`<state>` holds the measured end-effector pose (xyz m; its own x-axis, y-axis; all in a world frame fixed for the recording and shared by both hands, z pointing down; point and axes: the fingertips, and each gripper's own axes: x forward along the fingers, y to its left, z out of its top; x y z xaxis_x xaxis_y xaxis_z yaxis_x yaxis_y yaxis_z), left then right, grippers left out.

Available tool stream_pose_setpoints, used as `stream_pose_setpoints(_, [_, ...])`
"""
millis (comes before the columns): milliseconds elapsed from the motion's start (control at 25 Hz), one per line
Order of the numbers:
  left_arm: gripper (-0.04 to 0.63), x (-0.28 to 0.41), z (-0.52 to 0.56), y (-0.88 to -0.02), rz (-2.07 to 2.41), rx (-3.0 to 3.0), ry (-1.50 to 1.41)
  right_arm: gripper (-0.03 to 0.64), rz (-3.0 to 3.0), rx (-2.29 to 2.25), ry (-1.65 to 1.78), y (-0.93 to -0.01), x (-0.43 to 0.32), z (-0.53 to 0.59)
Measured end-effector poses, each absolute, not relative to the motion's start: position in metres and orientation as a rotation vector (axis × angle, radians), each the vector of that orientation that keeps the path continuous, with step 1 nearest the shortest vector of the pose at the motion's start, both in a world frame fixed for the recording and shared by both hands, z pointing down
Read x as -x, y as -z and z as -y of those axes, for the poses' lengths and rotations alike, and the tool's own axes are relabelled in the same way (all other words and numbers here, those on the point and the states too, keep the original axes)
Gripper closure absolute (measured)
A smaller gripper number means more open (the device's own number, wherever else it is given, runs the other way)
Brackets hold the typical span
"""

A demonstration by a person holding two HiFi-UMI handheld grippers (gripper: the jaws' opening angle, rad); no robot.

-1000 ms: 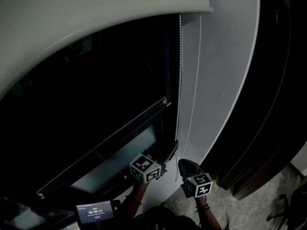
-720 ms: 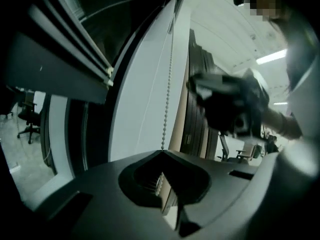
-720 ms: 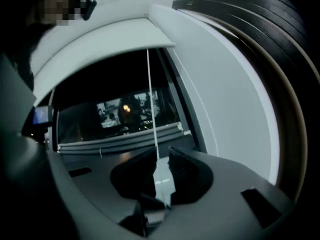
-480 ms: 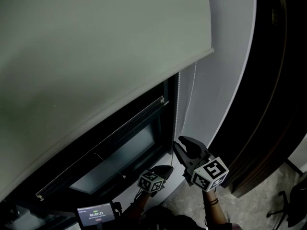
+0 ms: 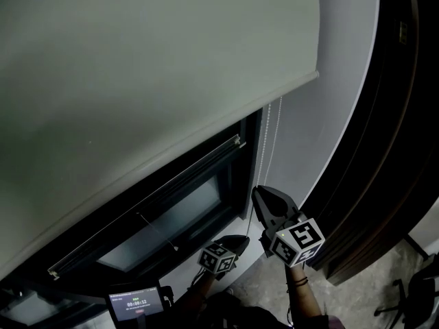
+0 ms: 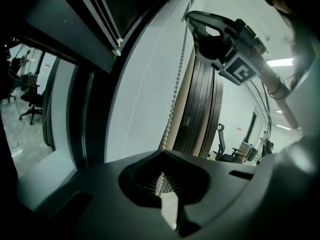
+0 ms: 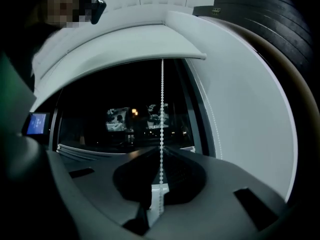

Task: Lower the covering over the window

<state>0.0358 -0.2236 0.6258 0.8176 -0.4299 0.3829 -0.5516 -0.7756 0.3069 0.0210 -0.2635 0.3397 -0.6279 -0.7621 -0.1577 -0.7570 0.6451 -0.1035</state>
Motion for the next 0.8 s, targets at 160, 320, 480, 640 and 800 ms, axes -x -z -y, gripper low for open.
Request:
stream_pose_setpoints(160, [0.592, -0.043, 0.218, -0.629, 0.708, -2.572, -0.451, 0.595, -2.696, 1.376, -0.002, -0.356, -0.03, 0.275])
stream_pose_setpoints(320, [0.592, -0.044, 0.187, -0.662, 0.607, -2.592, -0.69, 0.595, -2.743, 1.453, 0.033, -0.399, -0.027, 0.279])
stream_pose_setpoints(480, [0.592, -0.03, 0.186, -0.654, 0.681, -2.559, -0.538, 0.597, -2.723, 1.466, 0.123, -0.419, -0.032, 0.276])
stream_pose_setpoints(640, [0.589, -0.015, 0.218, -0.596, 0.839, -2.657, -0.275, 0.595, -2.828, 1.555, 0.171, -0.461, -0.035, 0.281])
stream_pose_setpoints(800, [0.556, -0.02, 0.244, -0.502, 0.872, -2.784, 0.035, 0.596, -2.906, 1.587, 0.442, -0.546, -0.034, 0.266])
